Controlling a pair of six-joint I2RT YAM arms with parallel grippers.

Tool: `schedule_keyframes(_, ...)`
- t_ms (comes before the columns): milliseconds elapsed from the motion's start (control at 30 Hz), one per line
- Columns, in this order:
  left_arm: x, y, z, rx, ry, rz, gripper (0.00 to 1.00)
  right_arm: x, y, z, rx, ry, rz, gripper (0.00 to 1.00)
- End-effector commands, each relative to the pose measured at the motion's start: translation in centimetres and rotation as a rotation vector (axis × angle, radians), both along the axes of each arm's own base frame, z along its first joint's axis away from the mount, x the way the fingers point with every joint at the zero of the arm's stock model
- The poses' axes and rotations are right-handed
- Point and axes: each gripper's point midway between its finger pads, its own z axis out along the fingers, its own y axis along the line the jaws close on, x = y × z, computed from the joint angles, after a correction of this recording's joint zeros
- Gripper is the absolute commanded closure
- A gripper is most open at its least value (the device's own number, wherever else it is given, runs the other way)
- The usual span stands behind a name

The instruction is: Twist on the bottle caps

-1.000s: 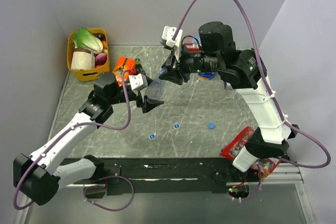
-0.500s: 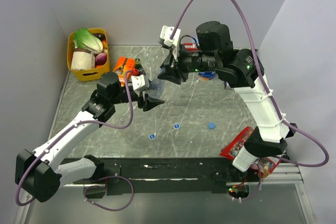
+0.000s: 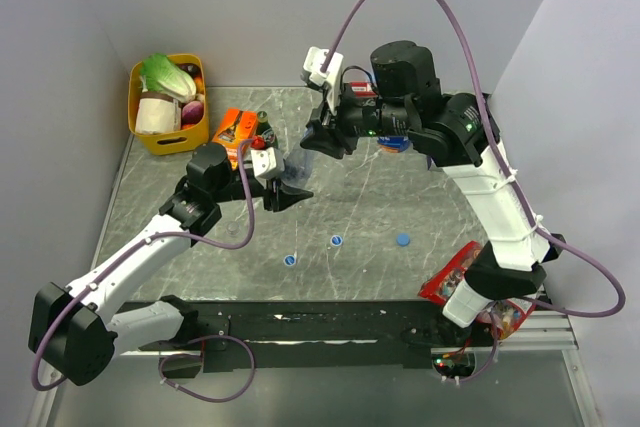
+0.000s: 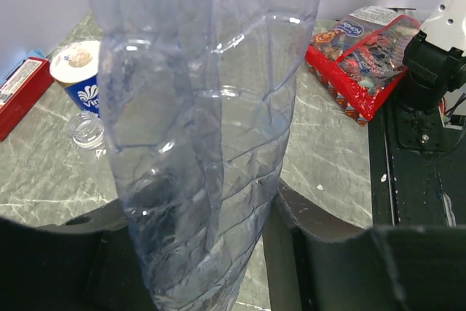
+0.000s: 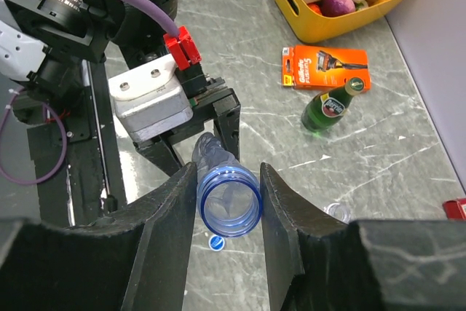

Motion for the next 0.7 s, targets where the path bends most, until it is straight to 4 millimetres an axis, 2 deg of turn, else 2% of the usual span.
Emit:
schedule_keyframes(0, 0.1, 0.0, 1.7, -0.040, -0.044, -0.002, 0.55, 0.0, 0.4, -0.8, -0.020, 0.006, 0.026, 0.80)
schedule_keyframes(33, 0.3, 0.1, 1.8, -0.046, -0.039, 0.007, 0.42, 0.0, 0.5, -1.0, -0.025, 0.010, 0.031, 0.82)
schedule_keyframes(100, 0.2, 0.1, 1.8, -0.051, -0.034, 0.006, 0.42, 0.0, 0.5, -1.5, -0.038, 0.013, 0.035, 0.85)
schedule_keyframes(167, 0.1, 0.0, 1.8, -0.051, -0.025, -0.006, 0.52, 0.0, 0.5, -1.7, -0.044, 0.013, 0.037, 0.85)
schedule_keyframes(267, -0.1, -0.1, 1.8, -0.051, -0.020, -0.021, 0.59, 0.2, 0.5, -2.0, -0.057, 0.007, 0.039, 0.85)
schedule_keyframes(300, 0.0, -0.1, 1.7, -0.049, -0.017, -0.020, 0.64, 0.3, 0.5, -2.1, -0.059, 0.007, 0.036, 0.86)
schedule_keyframes(433, 0.0, -0.2, 1.6, -0.048, -0.017, -0.026, 0.70, 0.3, 0.6, -1.7, -0.048, 0.006, 0.034, 0.84)
schedule_keyframes(467, 0.1, -0.2, 1.7, -0.051, -0.019, -0.023, 0.71, 0.3, 0.4, -1.7, -0.049, 0.002, 0.026, 0.77)
schedule_keyframes(500, 0.1, -0.1, 1.6, -0.052, -0.016, -0.018, 0.73, 0.5, 0.2, -1.5, -0.051, -0.010, 0.015, 0.53)
schedule_keyframes(533, 0.2, -0.1, 1.7, -0.053, -0.014, -0.012, 0.74, 0.8, -0.1, -1.2, -0.052, -0.024, -0.005, 0.41)
schedule_keyframes(600, 0.4, 0.3, 1.5, -0.051, -0.004, 0.019, 0.75, 1.4, -1.8, 0.5, -0.027, -0.074, -0.070, 0.22)
schedule_keyframes(633, 0.5, 0.4, 1.6, -0.054, -0.001, 0.027, 0.76, 2.0, -3.1, 1.2, -0.012, -0.086, -0.103, 0.18)
schedule_keyframes(667, 0.4, 0.6, 1.5, -0.054, 0.012, 0.038, 0.81, 1.5, -4.4, 2.5, 0.015, -0.106, -0.115, 0.15)
